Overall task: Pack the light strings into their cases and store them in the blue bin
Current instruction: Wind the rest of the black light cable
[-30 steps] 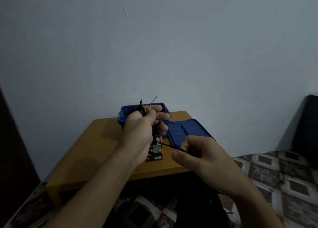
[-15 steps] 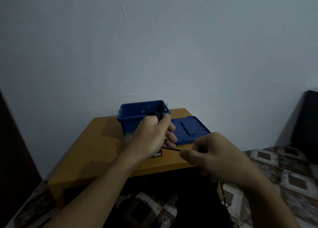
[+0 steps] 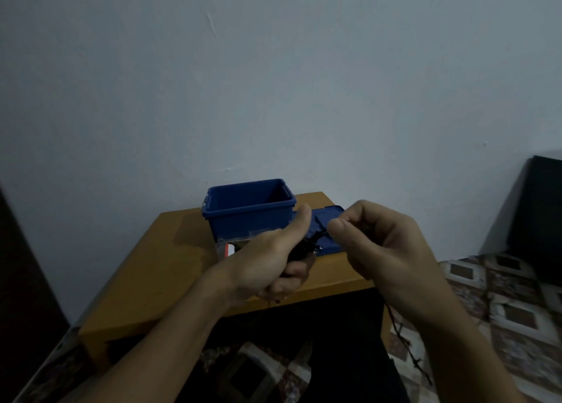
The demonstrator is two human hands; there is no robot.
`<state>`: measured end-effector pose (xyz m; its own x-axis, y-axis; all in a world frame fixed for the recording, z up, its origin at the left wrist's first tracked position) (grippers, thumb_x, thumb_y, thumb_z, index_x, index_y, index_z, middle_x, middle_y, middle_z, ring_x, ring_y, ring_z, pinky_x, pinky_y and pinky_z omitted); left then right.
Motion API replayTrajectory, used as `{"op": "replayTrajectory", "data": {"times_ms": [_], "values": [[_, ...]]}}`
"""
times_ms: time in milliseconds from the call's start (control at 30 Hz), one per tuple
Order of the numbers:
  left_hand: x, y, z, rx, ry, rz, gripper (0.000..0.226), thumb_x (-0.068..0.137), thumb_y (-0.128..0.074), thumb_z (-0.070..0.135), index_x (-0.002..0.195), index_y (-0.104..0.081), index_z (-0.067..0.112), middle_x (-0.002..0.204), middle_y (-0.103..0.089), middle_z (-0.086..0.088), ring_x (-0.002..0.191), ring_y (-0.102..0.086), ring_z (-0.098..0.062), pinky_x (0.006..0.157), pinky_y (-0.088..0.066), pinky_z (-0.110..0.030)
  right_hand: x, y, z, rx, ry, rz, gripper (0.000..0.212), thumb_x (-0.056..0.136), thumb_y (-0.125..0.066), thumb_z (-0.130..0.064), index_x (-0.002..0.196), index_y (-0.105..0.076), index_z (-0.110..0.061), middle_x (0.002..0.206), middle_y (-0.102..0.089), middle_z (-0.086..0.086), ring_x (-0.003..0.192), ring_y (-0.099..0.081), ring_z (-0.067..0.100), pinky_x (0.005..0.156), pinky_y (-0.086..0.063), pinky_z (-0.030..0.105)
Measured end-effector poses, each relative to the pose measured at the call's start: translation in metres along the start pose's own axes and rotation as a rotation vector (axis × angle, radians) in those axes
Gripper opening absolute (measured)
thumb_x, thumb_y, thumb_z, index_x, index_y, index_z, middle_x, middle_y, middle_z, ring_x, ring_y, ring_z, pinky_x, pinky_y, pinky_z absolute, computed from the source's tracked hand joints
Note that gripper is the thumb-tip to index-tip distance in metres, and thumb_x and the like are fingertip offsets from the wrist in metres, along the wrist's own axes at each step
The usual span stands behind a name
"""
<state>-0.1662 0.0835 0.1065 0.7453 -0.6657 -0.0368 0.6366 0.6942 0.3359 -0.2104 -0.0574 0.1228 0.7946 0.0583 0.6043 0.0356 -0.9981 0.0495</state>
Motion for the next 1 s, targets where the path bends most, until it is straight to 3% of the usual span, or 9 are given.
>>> {"op": "replayTrajectory", "data": {"times_ms": [67, 100, 233, 367, 467, 633, 733, 867, 1000], "values": [[-0.001, -0.005, 0.001, -0.117, -0.005, -0.101, 0.078, 0.091, -0.019, 0.078, 0.109, -0.058, 0.013, 0.062, -0.017, -0.008, 0.042, -0.013, -0.013, 0.037, -0.014, -0.021, -0.001, 0.000, 0.004, 0.106, -0.035, 0.001, 0.023, 0.089, -0.062, -0.023, 0.081, -0.060, -0.001, 0.052, -0.046, -0.008, 0.044, -0.033, 0.008, 0.043, -0.028, 0.021], [-0.002, -0.007, 0.002, -0.148, -0.004, -0.156, 0.077, 0.089, -0.017, 0.082, 0.107, -0.051, 0.015, 0.061, -0.014, -0.009, 0.042, -0.011, -0.014, 0.036, -0.014, -0.021, -0.001, 0.000, 0.007, 0.137, -0.055, -0.002, 0.023, 0.089, -0.062, -0.023, 0.081, -0.060, -0.001, 0.053, -0.044, -0.005, 0.044, -0.029, 0.011, 0.042, -0.025, 0.023], [-0.005, -0.010, 0.004, -0.319, -0.004, -0.335, 0.074, 0.089, -0.014, 0.081, 0.059, -0.029, 0.015, 0.045, -0.019, 0.001, 0.034, -0.013, -0.010, 0.035, -0.007, -0.026, 0.001, -0.001, 0.016, 0.058, -0.077, -0.001, 0.023, 0.092, -0.060, -0.026, 0.084, -0.062, -0.004, 0.052, -0.043, -0.009, 0.044, -0.027, 0.010, 0.042, -0.025, 0.022], [-0.008, -0.010, 0.002, -0.513, 0.002, -0.490, 0.065, 0.095, -0.028, 0.070, 0.056, -0.029, 0.018, 0.043, -0.021, 0.003, 0.033, -0.015, -0.010, 0.038, -0.003, -0.032, 0.003, -0.003, 0.024, 0.048, -0.098, 0.004, 0.021, 0.094, -0.059, -0.026, 0.089, -0.066, -0.006, 0.053, -0.046, -0.011, 0.042, -0.030, 0.005, 0.042, -0.028, 0.017], [-0.009, -0.009, 0.005, -0.632, -0.036, -0.561, 0.058, 0.099, -0.031, 0.056, 0.057, -0.031, 0.016, 0.044, -0.023, 0.003, 0.034, -0.016, -0.012, 0.040, -0.004, -0.033, 0.004, -0.005, 0.025, 0.030, -0.049, 0.027, 0.016, 0.095, -0.059, -0.027, 0.096, -0.066, -0.013, 0.062, -0.043, 0.011, 0.045, -0.033, 0.005, 0.045, -0.031, 0.017], [-0.012, -0.006, 0.016, -0.800, -0.146, -0.573, 0.058, 0.100, -0.023, 0.053, 0.066, -0.044, 0.011, 0.047, -0.031, -0.002, 0.036, -0.022, -0.014, 0.042, -0.010, -0.033, 0.004, -0.008, 0.035, -0.112, 0.044, 0.077, 0.010, 0.099, -0.060, -0.017, 0.090, -0.065, -0.017, 0.063, -0.053, -0.001, 0.051, -0.044, 0.002, 0.052, -0.036, 0.015], [-0.011, -0.003, 0.022, -0.884, -0.229, -0.545, 0.063, 0.101, -0.019, 0.055, 0.077, -0.049, 0.006, 0.052, -0.048, -0.006, 0.038, -0.033, -0.018, 0.043, -0.020, -0.032, 0.003, -0.013, 0.040, -0.153, -0.006, 0.025, 0.011, 0.099, -0.062, -0.019, 0.091, -0.068, -0.017, 0.073, -0.066, 0.006, 0.056, -0.053, 0.006, 0.054, -0.043, 0.023], [-0.009, 0.005, 0.028, -0.987, -0.317, -0.474, 0.067, 0.102, -0.023, 0.058, 0.094, -0.056, 0.000, 0.071, -0.060, -0.013, 0.053, -0.057, -0.022, 0.054, -0.041, -0.033, 0.001, -0.019, 0.046, -0.180, -0.096, -0.066, 0.014, 0.099, -0.060, -0.017, 0.088, -0.069, -0.015, 0.077, -0.071, 0.005, 0.066, -0.064, 0.014, 0.063, -0.051, 0.030], [-0.007, 0.010, 0.029, -0.995, -0.340, -0.280, 0.063, 0.100, -0.032, 0.056, 0.095, -0.063, 0.001, 0.075, -0.062, -0.011, 0.057, -0.057, -0.021, 0.059, -0.048, -0.033, -0.001, -0.022, 0.045, -0.182, -0.172, -0.134, 0.017, 0.100, -0.058, -0.015, 0.089, -0.070, -0.010, 0.078, -0.074, 0.007, 0.069, -0.068, 0.018, 0.067, -0.056, 0.027]]}}
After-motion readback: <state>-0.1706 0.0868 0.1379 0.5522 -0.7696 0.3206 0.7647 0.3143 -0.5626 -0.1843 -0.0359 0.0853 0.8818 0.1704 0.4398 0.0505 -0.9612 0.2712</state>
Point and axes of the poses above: each hand's wrist, its own x-axis towards the middle knuckle, its own y-axis out of the back of the hand, z = x × y, the point moved 5 cm from there along x, towards the middle knuckle
